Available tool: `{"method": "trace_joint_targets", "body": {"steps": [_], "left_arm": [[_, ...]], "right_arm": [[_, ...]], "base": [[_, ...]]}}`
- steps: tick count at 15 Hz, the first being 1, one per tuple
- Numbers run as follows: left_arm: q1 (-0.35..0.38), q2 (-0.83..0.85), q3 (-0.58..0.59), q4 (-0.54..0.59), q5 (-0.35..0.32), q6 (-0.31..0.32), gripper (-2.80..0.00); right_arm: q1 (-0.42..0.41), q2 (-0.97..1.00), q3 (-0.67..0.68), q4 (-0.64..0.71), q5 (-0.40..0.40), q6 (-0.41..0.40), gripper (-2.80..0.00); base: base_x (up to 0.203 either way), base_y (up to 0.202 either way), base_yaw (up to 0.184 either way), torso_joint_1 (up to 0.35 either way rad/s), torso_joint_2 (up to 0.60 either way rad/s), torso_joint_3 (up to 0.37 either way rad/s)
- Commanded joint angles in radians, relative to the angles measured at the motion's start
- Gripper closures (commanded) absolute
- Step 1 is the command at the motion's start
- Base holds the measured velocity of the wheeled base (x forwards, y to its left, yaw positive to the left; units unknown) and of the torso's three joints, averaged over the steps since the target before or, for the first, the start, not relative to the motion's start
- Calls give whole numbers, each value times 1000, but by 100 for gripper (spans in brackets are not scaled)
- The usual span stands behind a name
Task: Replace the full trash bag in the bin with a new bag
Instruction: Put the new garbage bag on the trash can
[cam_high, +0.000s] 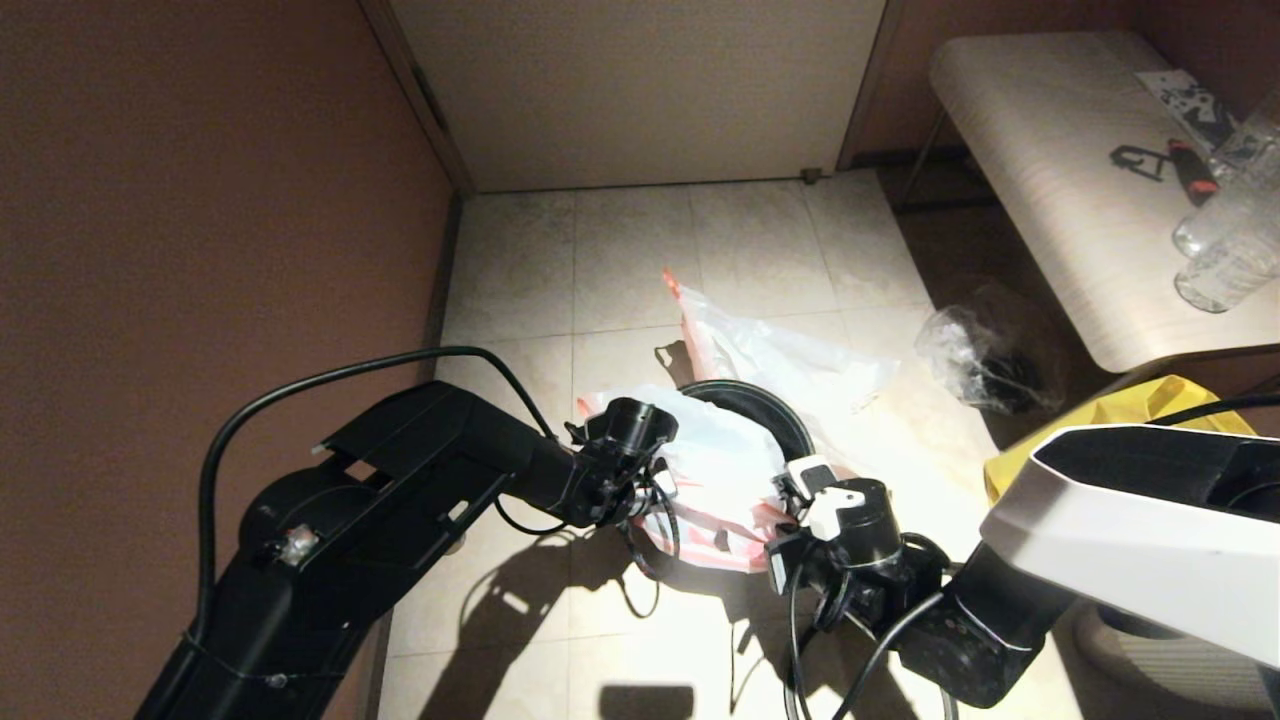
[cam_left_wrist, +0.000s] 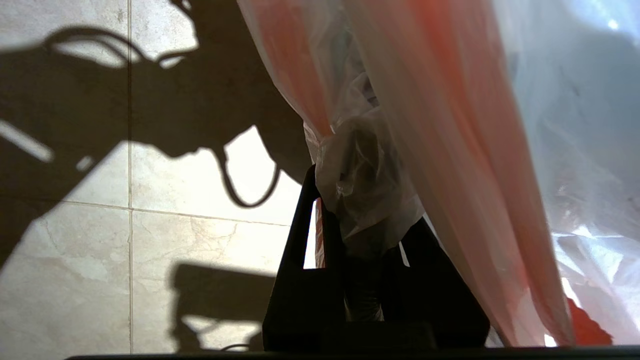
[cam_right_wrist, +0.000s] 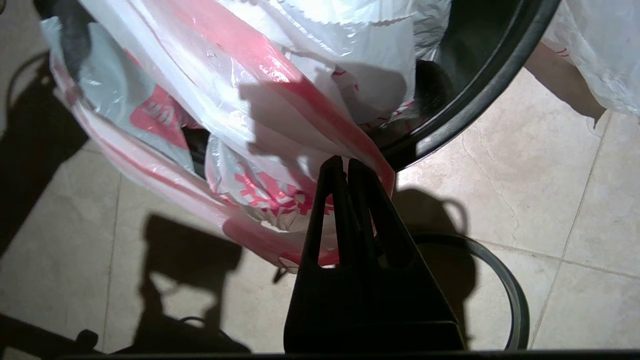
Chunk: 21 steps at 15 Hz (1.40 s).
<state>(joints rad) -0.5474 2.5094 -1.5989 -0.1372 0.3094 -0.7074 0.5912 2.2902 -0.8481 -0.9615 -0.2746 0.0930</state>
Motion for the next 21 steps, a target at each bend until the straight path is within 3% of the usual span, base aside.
{"method": "trace_joint_targets", "body": {"steps": [1,8,14,21], "left_arm": [[0,-3,1,-1,2,-4,0],[1,-1,-3,-1,2,-4,0],[6,-3,-6,-1,1,-21,0],[6,-3,-7,1,2,-21,0]], "right_arm": [[-21,19,-13,-6,1,1,0],[-96,43,17,-10,1,5,0],[-106,144,2,-62,14,5,0],[-89,-88,167,-130,26,63,0]], "base": [[0,0,0,0,0,0],[0,0,0,0,0,0],[0,0,0,0,0,0],[0,0,0,0,0,0]]}}
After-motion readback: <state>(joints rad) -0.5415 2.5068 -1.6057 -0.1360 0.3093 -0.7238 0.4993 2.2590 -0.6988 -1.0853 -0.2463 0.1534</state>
